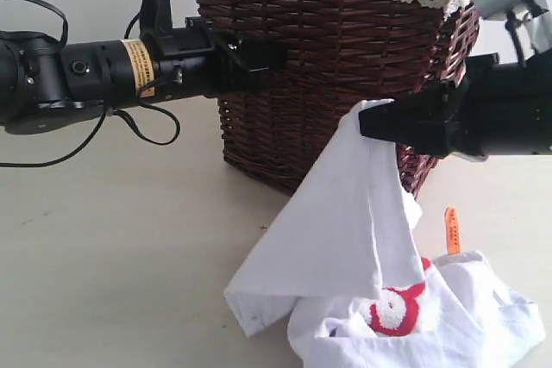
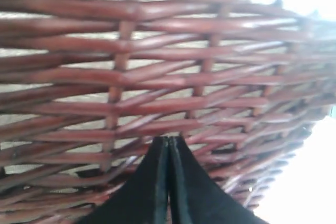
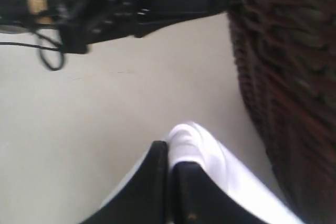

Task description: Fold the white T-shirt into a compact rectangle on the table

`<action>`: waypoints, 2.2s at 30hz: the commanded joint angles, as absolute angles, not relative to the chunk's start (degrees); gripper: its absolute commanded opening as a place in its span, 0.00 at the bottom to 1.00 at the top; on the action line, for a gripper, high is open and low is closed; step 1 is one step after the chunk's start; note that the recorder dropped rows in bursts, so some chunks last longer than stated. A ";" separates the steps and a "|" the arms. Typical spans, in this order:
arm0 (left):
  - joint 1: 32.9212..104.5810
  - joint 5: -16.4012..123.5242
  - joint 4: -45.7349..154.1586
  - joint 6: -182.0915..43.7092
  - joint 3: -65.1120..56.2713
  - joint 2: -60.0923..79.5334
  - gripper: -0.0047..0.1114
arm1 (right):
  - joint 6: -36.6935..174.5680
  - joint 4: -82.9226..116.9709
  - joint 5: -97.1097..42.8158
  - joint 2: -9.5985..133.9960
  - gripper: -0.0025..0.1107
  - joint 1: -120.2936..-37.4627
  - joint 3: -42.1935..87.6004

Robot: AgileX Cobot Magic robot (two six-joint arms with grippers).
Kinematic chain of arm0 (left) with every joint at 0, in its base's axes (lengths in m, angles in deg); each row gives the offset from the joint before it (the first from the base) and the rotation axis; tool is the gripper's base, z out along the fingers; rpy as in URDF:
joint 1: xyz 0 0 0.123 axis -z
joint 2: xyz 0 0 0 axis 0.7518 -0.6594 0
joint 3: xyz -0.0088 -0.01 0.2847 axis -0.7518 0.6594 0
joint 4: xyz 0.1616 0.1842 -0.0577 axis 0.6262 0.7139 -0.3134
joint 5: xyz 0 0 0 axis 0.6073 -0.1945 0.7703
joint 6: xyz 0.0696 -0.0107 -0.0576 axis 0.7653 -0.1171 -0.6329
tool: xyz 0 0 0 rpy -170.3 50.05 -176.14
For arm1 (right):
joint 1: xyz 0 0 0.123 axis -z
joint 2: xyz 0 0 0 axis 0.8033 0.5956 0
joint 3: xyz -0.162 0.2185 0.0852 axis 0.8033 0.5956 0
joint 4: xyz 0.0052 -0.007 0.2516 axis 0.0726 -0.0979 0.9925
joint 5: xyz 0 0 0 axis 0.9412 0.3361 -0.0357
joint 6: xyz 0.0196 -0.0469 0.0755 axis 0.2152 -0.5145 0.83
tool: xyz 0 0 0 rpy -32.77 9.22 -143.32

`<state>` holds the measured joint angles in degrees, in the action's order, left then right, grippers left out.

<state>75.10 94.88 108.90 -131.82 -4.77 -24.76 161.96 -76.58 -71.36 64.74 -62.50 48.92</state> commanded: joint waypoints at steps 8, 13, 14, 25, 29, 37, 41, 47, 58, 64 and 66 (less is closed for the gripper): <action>73.24 85.62 114.83 -131.77 -2.31 -19.12 0.04 | 156.49 -71.97 -53.70 76.34 0.02 -62.79 35.71; 69.11 85.48 114.83 -132.00 0.41 -18.03 0.04 | 158.98 -72.65 -49.45 76.34 0.02 -58.90 32.18; 68.62 85.48 114.83 -132.00 1.08 -17.78 0.04 | 159.85 -72.65 -49.47 76.34 0.02 -57.71 31.24; 66.70 87.72 113.05 -131.79 6.98 -13.93 0.04 | 167.81 -79.03 -64.85 76.34 0.02 -54.08 28.38; 66.70 87.72 112.67 -131.79 9.14 -11.14 0.04 | 168.92 -79.49 -71.44 75.45 0.02 -54.08 28.38; 66.70 87.72 111.83 -131.90 13.63 -3.96 0.04 | 170.22 -80.17 -76.68 66.91 0.02 -54.08 33.02; 66.70 88.25 111.80 -133.85 15.20 -1.33 0.04 | 170.29 -78.86 -79.89 61.15 0.02 -54.08 35.89; 66.70 90.93 111.89 -134.78 18.64 3.04 0.04 | 170.18 -77.55 -92.32 55.99 0.02 -54.08 36.34; 66.70 86.94 112.02 -136.23 21.09 13.76 0.04 | 172.34 -82.92 -93.44 56.56 0.02 -64.87 36.48; 66.70 78.38 109.57 -136.62 20.96 17.34 0.04 | 172.74 -82.92 -82.82 60.76 0.03 -73.94 37.16; 66.54 74.89 106.63 -135.90 20.84 18.45 0.04 | 172.74 -82.92 -78.67 62.21 0.07 -75.84 36.59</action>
